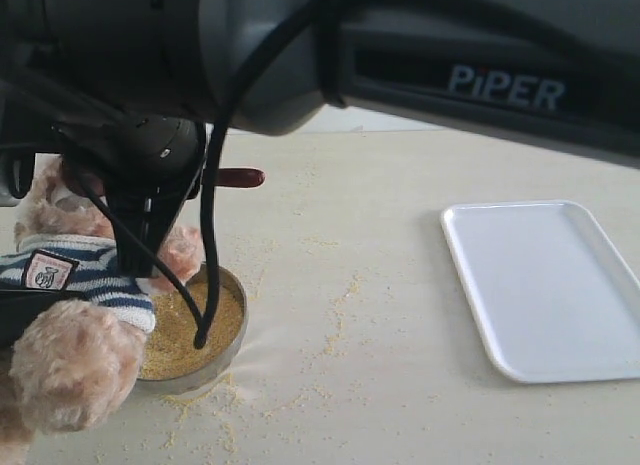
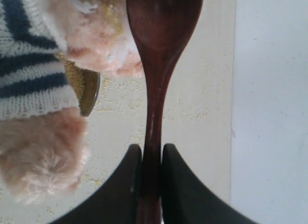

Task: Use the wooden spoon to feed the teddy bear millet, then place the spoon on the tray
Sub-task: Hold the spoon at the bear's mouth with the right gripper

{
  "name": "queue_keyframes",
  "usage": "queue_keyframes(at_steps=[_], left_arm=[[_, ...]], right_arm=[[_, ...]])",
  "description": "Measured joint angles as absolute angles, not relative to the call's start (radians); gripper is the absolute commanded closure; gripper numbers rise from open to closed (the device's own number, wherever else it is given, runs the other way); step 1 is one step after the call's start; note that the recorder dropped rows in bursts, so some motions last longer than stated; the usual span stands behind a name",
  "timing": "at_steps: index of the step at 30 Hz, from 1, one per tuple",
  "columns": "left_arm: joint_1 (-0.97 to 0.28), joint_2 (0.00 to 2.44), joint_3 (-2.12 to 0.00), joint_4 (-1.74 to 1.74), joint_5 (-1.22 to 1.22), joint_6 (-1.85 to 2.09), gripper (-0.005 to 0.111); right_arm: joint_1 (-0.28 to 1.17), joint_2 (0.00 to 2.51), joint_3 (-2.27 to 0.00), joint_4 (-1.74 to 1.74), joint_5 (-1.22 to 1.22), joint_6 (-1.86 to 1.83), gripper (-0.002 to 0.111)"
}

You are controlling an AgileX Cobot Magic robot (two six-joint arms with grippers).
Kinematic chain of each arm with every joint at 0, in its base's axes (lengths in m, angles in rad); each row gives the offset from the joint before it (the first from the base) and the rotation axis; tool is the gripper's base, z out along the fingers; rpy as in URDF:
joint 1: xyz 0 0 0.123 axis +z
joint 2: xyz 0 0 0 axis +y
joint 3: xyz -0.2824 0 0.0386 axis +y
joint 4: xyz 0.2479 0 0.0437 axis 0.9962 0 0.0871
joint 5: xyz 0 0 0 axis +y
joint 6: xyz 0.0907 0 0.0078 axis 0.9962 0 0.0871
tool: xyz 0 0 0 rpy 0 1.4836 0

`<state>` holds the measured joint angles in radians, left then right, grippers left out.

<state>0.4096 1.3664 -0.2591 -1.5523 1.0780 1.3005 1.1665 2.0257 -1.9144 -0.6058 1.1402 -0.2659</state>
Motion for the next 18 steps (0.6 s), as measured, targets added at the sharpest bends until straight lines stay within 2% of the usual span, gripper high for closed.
queue_keyframes(at_steps=[11,18], left_arm=[[0.410,1.366,-0.259,-1.552,1.078,1.302,0.102],[0.410,1.366,-0.259,-1.552,1.078,1.302,0.102]], right_arm=[[1.166,2.026,-1.914,-0.601,1.184,-0.210,0.109],[1.095,1.976,-1.914,-0.435,1.170,-0.193,0.109]])
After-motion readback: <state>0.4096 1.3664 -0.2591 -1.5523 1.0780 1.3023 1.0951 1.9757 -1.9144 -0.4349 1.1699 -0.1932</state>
